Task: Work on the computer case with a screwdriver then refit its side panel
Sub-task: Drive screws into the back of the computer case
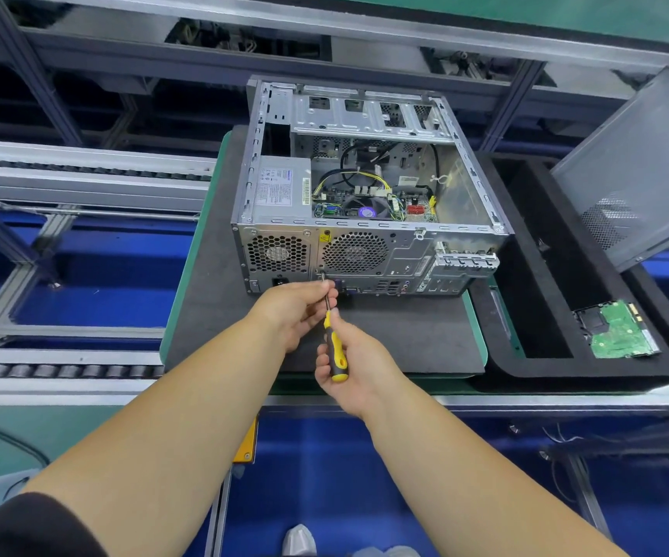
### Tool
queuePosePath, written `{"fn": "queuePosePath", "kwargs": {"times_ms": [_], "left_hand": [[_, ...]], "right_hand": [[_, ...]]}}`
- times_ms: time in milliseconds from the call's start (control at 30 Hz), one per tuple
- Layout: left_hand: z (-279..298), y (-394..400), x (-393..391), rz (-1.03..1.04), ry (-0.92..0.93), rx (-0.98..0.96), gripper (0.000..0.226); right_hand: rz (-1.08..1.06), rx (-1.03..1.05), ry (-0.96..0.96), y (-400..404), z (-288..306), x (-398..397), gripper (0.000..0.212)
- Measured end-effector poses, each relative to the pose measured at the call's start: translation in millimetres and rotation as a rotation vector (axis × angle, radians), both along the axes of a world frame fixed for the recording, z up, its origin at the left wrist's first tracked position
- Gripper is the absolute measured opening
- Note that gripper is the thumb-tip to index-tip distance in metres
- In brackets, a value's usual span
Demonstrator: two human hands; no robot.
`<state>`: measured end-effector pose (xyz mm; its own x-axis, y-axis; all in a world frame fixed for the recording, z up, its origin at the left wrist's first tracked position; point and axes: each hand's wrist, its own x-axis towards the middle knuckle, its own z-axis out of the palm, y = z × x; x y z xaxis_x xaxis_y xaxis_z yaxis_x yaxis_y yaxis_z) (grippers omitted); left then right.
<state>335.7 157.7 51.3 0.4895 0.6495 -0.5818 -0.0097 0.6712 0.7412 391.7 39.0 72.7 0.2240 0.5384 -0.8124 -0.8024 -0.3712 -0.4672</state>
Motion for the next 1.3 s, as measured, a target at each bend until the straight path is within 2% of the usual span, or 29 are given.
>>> {"fn": "queuePosePath", "kwargs": {"times_ms": [100, 233, 333, 533, 667, 833, 1033, 1300], "left_hand": [[-0.9, 0.4, 2.8, 0.015, 0.019, -0.001, 0.004], [0.6, 1.7, 7.3, 0.006, 0.105, 0.021, 0.015], [0.8, 2.4, 7.7, -0.017, 0.128, 0.018, 0.019], [1.8, 0.2, 7.5, 0.001, 0.055, -0.007, 0.012], [2.9, 0.7, 0.5, -0.035, -0.037, -0.062, 0.019], [4.1, -0.1, -1.1, 0.01, 0.003, 0.0, 0.014], [4.9, 1.5, 2.3, 0.027, 0.002, -0.022, 0.013], [5.0, 1.8, 1.0, 0.048, 0.03, -0.018, 0.005]], "right_hand": [[-0.017, 0.019, -0.023, -2.1, -0.7, -0.4, 0.027], [0.019, -0.017, 0.025, 1.9, 0.6, 0.3, 0.049], [0.034, 0.004, 0.051, 4.7, 1.7, 2.8, 0.054], [0.017, 0.04, 0.008, -0.3, -0.5, 4.2, 0.025], [0.045, 0.015, 0.007, -0.2, -0.6, 5.5, 0.035], [0.06, 0.011, 0.035, 2.7, 0.6, 3.5, 0.04], [0.0, 0.044, 0.01, 0.6, 1.1, 0.0, 0.021], [-0.035, 0.014, -0.001, 1.2, -1.5, -0.8, 0.027]]}}
